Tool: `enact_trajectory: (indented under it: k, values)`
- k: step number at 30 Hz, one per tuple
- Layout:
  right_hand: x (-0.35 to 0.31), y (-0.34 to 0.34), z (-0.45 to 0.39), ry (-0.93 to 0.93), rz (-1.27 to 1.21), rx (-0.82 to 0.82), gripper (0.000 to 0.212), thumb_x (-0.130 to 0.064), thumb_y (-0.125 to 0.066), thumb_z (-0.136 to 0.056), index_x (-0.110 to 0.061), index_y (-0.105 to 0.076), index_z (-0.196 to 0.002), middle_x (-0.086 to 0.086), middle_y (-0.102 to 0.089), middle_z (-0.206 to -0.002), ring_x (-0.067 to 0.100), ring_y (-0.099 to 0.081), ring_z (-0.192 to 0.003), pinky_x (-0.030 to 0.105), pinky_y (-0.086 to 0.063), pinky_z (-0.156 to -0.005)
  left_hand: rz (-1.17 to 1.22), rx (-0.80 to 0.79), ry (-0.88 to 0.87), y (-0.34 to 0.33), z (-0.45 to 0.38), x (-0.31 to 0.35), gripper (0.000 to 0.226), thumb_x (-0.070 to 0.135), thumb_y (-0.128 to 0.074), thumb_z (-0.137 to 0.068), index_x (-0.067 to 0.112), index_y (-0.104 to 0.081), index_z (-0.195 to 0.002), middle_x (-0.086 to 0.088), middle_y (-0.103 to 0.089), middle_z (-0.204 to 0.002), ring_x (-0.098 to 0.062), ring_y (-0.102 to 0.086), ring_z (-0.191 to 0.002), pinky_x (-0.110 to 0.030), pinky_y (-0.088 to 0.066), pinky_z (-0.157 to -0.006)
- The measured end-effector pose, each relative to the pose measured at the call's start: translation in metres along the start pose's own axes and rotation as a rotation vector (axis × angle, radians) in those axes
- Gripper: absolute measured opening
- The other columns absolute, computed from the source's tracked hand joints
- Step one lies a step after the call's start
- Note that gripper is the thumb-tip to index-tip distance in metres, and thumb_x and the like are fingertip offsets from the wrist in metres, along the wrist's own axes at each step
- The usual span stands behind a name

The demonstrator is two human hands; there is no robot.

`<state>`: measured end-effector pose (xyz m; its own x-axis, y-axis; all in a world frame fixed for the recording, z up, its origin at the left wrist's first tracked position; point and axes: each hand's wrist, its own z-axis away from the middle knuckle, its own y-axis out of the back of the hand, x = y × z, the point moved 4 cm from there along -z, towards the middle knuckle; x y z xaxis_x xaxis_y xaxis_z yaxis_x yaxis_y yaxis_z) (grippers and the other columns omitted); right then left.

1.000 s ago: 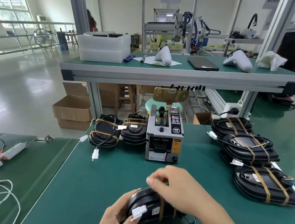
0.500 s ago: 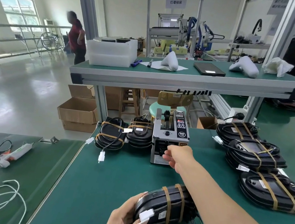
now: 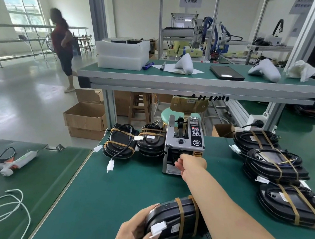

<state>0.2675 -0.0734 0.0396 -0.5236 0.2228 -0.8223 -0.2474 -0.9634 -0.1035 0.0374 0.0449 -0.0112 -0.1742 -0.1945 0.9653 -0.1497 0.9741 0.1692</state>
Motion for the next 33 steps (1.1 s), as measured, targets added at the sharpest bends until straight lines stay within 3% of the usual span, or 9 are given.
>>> enact_trajectory:
  k: [6,15,17,21,24,25,27,29,33]
  values:
    - [0.003,-0.001,-0.005,0.019,-0.027,0.052,0.018,0.003,-0.074,-0.087,-0.003,-0.058,-0.091,0.011,-0.069,-0.071,0.020,-0.068,-0.050,0.022,-0.046,-0.038,-0.025,0.004,-0.028,0.000,0.000,0.000,0.050,0.036,-0.076,-0.093,0.040,-0.063,-0.141,0.004,-0.074,-0.134,-0.014,-0.067,-0.130,-0.018,-0.049,-0.105]
    - [-0.006,0.015,0.019,0.037,0.122,-0.058,0.013,-0.005,-0.072,-0.088,-0.004,-0.067,-0.101,0.007,-0.074,-0.074,0.013,-0.068,-0.045,0.020,-0.042,-0.044,-0.052,0.018,-0.016,-0.002,0.002,-0.005,0.055,0.035,-0.079,-0.090,0.023,-0.065,-0.142,0.004,-0.076,-0.131,-0.015,-0.069,-0.127,-0.029,-0.054,-0.108]
    - [-0.012,0.021,0.040,0.122,0.289,-0.182,0.004,-0.009,-0.070,-0.089,-0.006,-0.070,-0.092,0.005,-0.073,-0.073,0.011,-0.068,-0.046,0.020,-0.044,-0.051,-0.047,0.022,-0.017,-0.001,0.002,-0.007,0.055,0.034,-0.079,-0.090,0.022,-0.064,-0.141,0.003,-0.076,-0.130,-0.016,-0.070,-0.126,-0.028,-0.053,-0.108]
    - [-0.011,0.055,0.093,0.532,0.605,-0.374,0.017,-0.024,-0.074,-0.089,-0.020,-0.073,-0.072,-0.008,-0.074,-0.077,0.003,-0.070,-0.074,0.021,-0.054,-0.076,-0.022,0.029,-0.002,-0.001,0.001,-0.011,0.054,0.035,-0.081,-0.092,0.024,-0.065,-0.142,-0.001,-0.075,-0.132,-0.021,-0.069,-0.127,-0.030,-0.054,-0.107]
    - [0.006,0.086,0.130,0.781,0.812,-0.358,0.002,-0.042,-0.073,-0.085,-0.040,-0.074,-0.085,-0.034,-0.068,-0.101,-0.018,-0.055,-0.105,0.011,-0.040,-0.089,0.004,0.041,0.020,-0.001,0.001,-0.015,0.059,0.043,-0.081,-0.093,0.021,-0.063,-0.145,-0.005,-0.073,-0.136,-0.026,-0.067,-0.130,-0.043,-0.052,-0.110]
    - [0.013,0.093,0.138,0.815,0.835,-0.355,0.002,-0.043,-0.073,-0.085,-0.045,-0.073,-0.085,-0.038,-0.064,-0.108,-0.018,-0.048,-0.117,0.014,-0.037,-0.101,-0.002,0.035,0.019,-0.001,0.001,-0.016,0.059,0.044,-0.080,-0.094,0.023,-0.063,-0.146,-0.004,-0.073,-0.137,-0.026,-0.067,-0.131,-0.044,-0.051,-0.110]
    - [0.027,0.100,0.145,0.801,0.853,-0.354,0.009,-0.039,-0.074,-0.086,-0.048,-0.073,-0.084,-0.038,-0.054,-0.124,-0.013,-0.033,-0.135,0.034,-0.019,-0.123,-0.015,0.022,0.012,-0.002,0.001,-0.016,0.055,0.043,-0.078,-0.096,0.028,-0.061,-0.146,-0.003,-0.071,-0.139,-0.025,-0.066,-0.132,-0.041,-0.052,-0.110]
    - [0.039,0.101,0.145,0.745,0.855,-0.347,0.011,-0.036,-0.074,-0.089,-0.041,-0.074,-0.079,-0.034,-0.049,-0.133,-0.013,-0.021,-0.141,0.040,0.001,-0.127,-0.023,0.021,0.005,-0.002,0.001,-0.016,0.054,0.040,-0.077,-0.098,0.029,-0.060,-0.147,-0.003,-0.070,-0.141,-0.025,-0.066,-0.133,-0.039,-0.053,-0.110]
    - [0.054,0.097,0.145,0.716,0.793,-0.310,0.020,-0.037,-0.075,-0.090,-0.030,-0.074,-0.072,-0.029,-0.047,-0.142,-0.017,-0.009,-0.144,0.038,0.010,-0.127,-0.046,0.027,-0.007,-0.002,0.002,-0.016,0.054,0.039,-0.077,-0.097,0.029,-0.060,-0.148,-0.003,-0.071,-0.139,-0.025,-0.067,-0.131,-0.041,-0.054,-0.109]
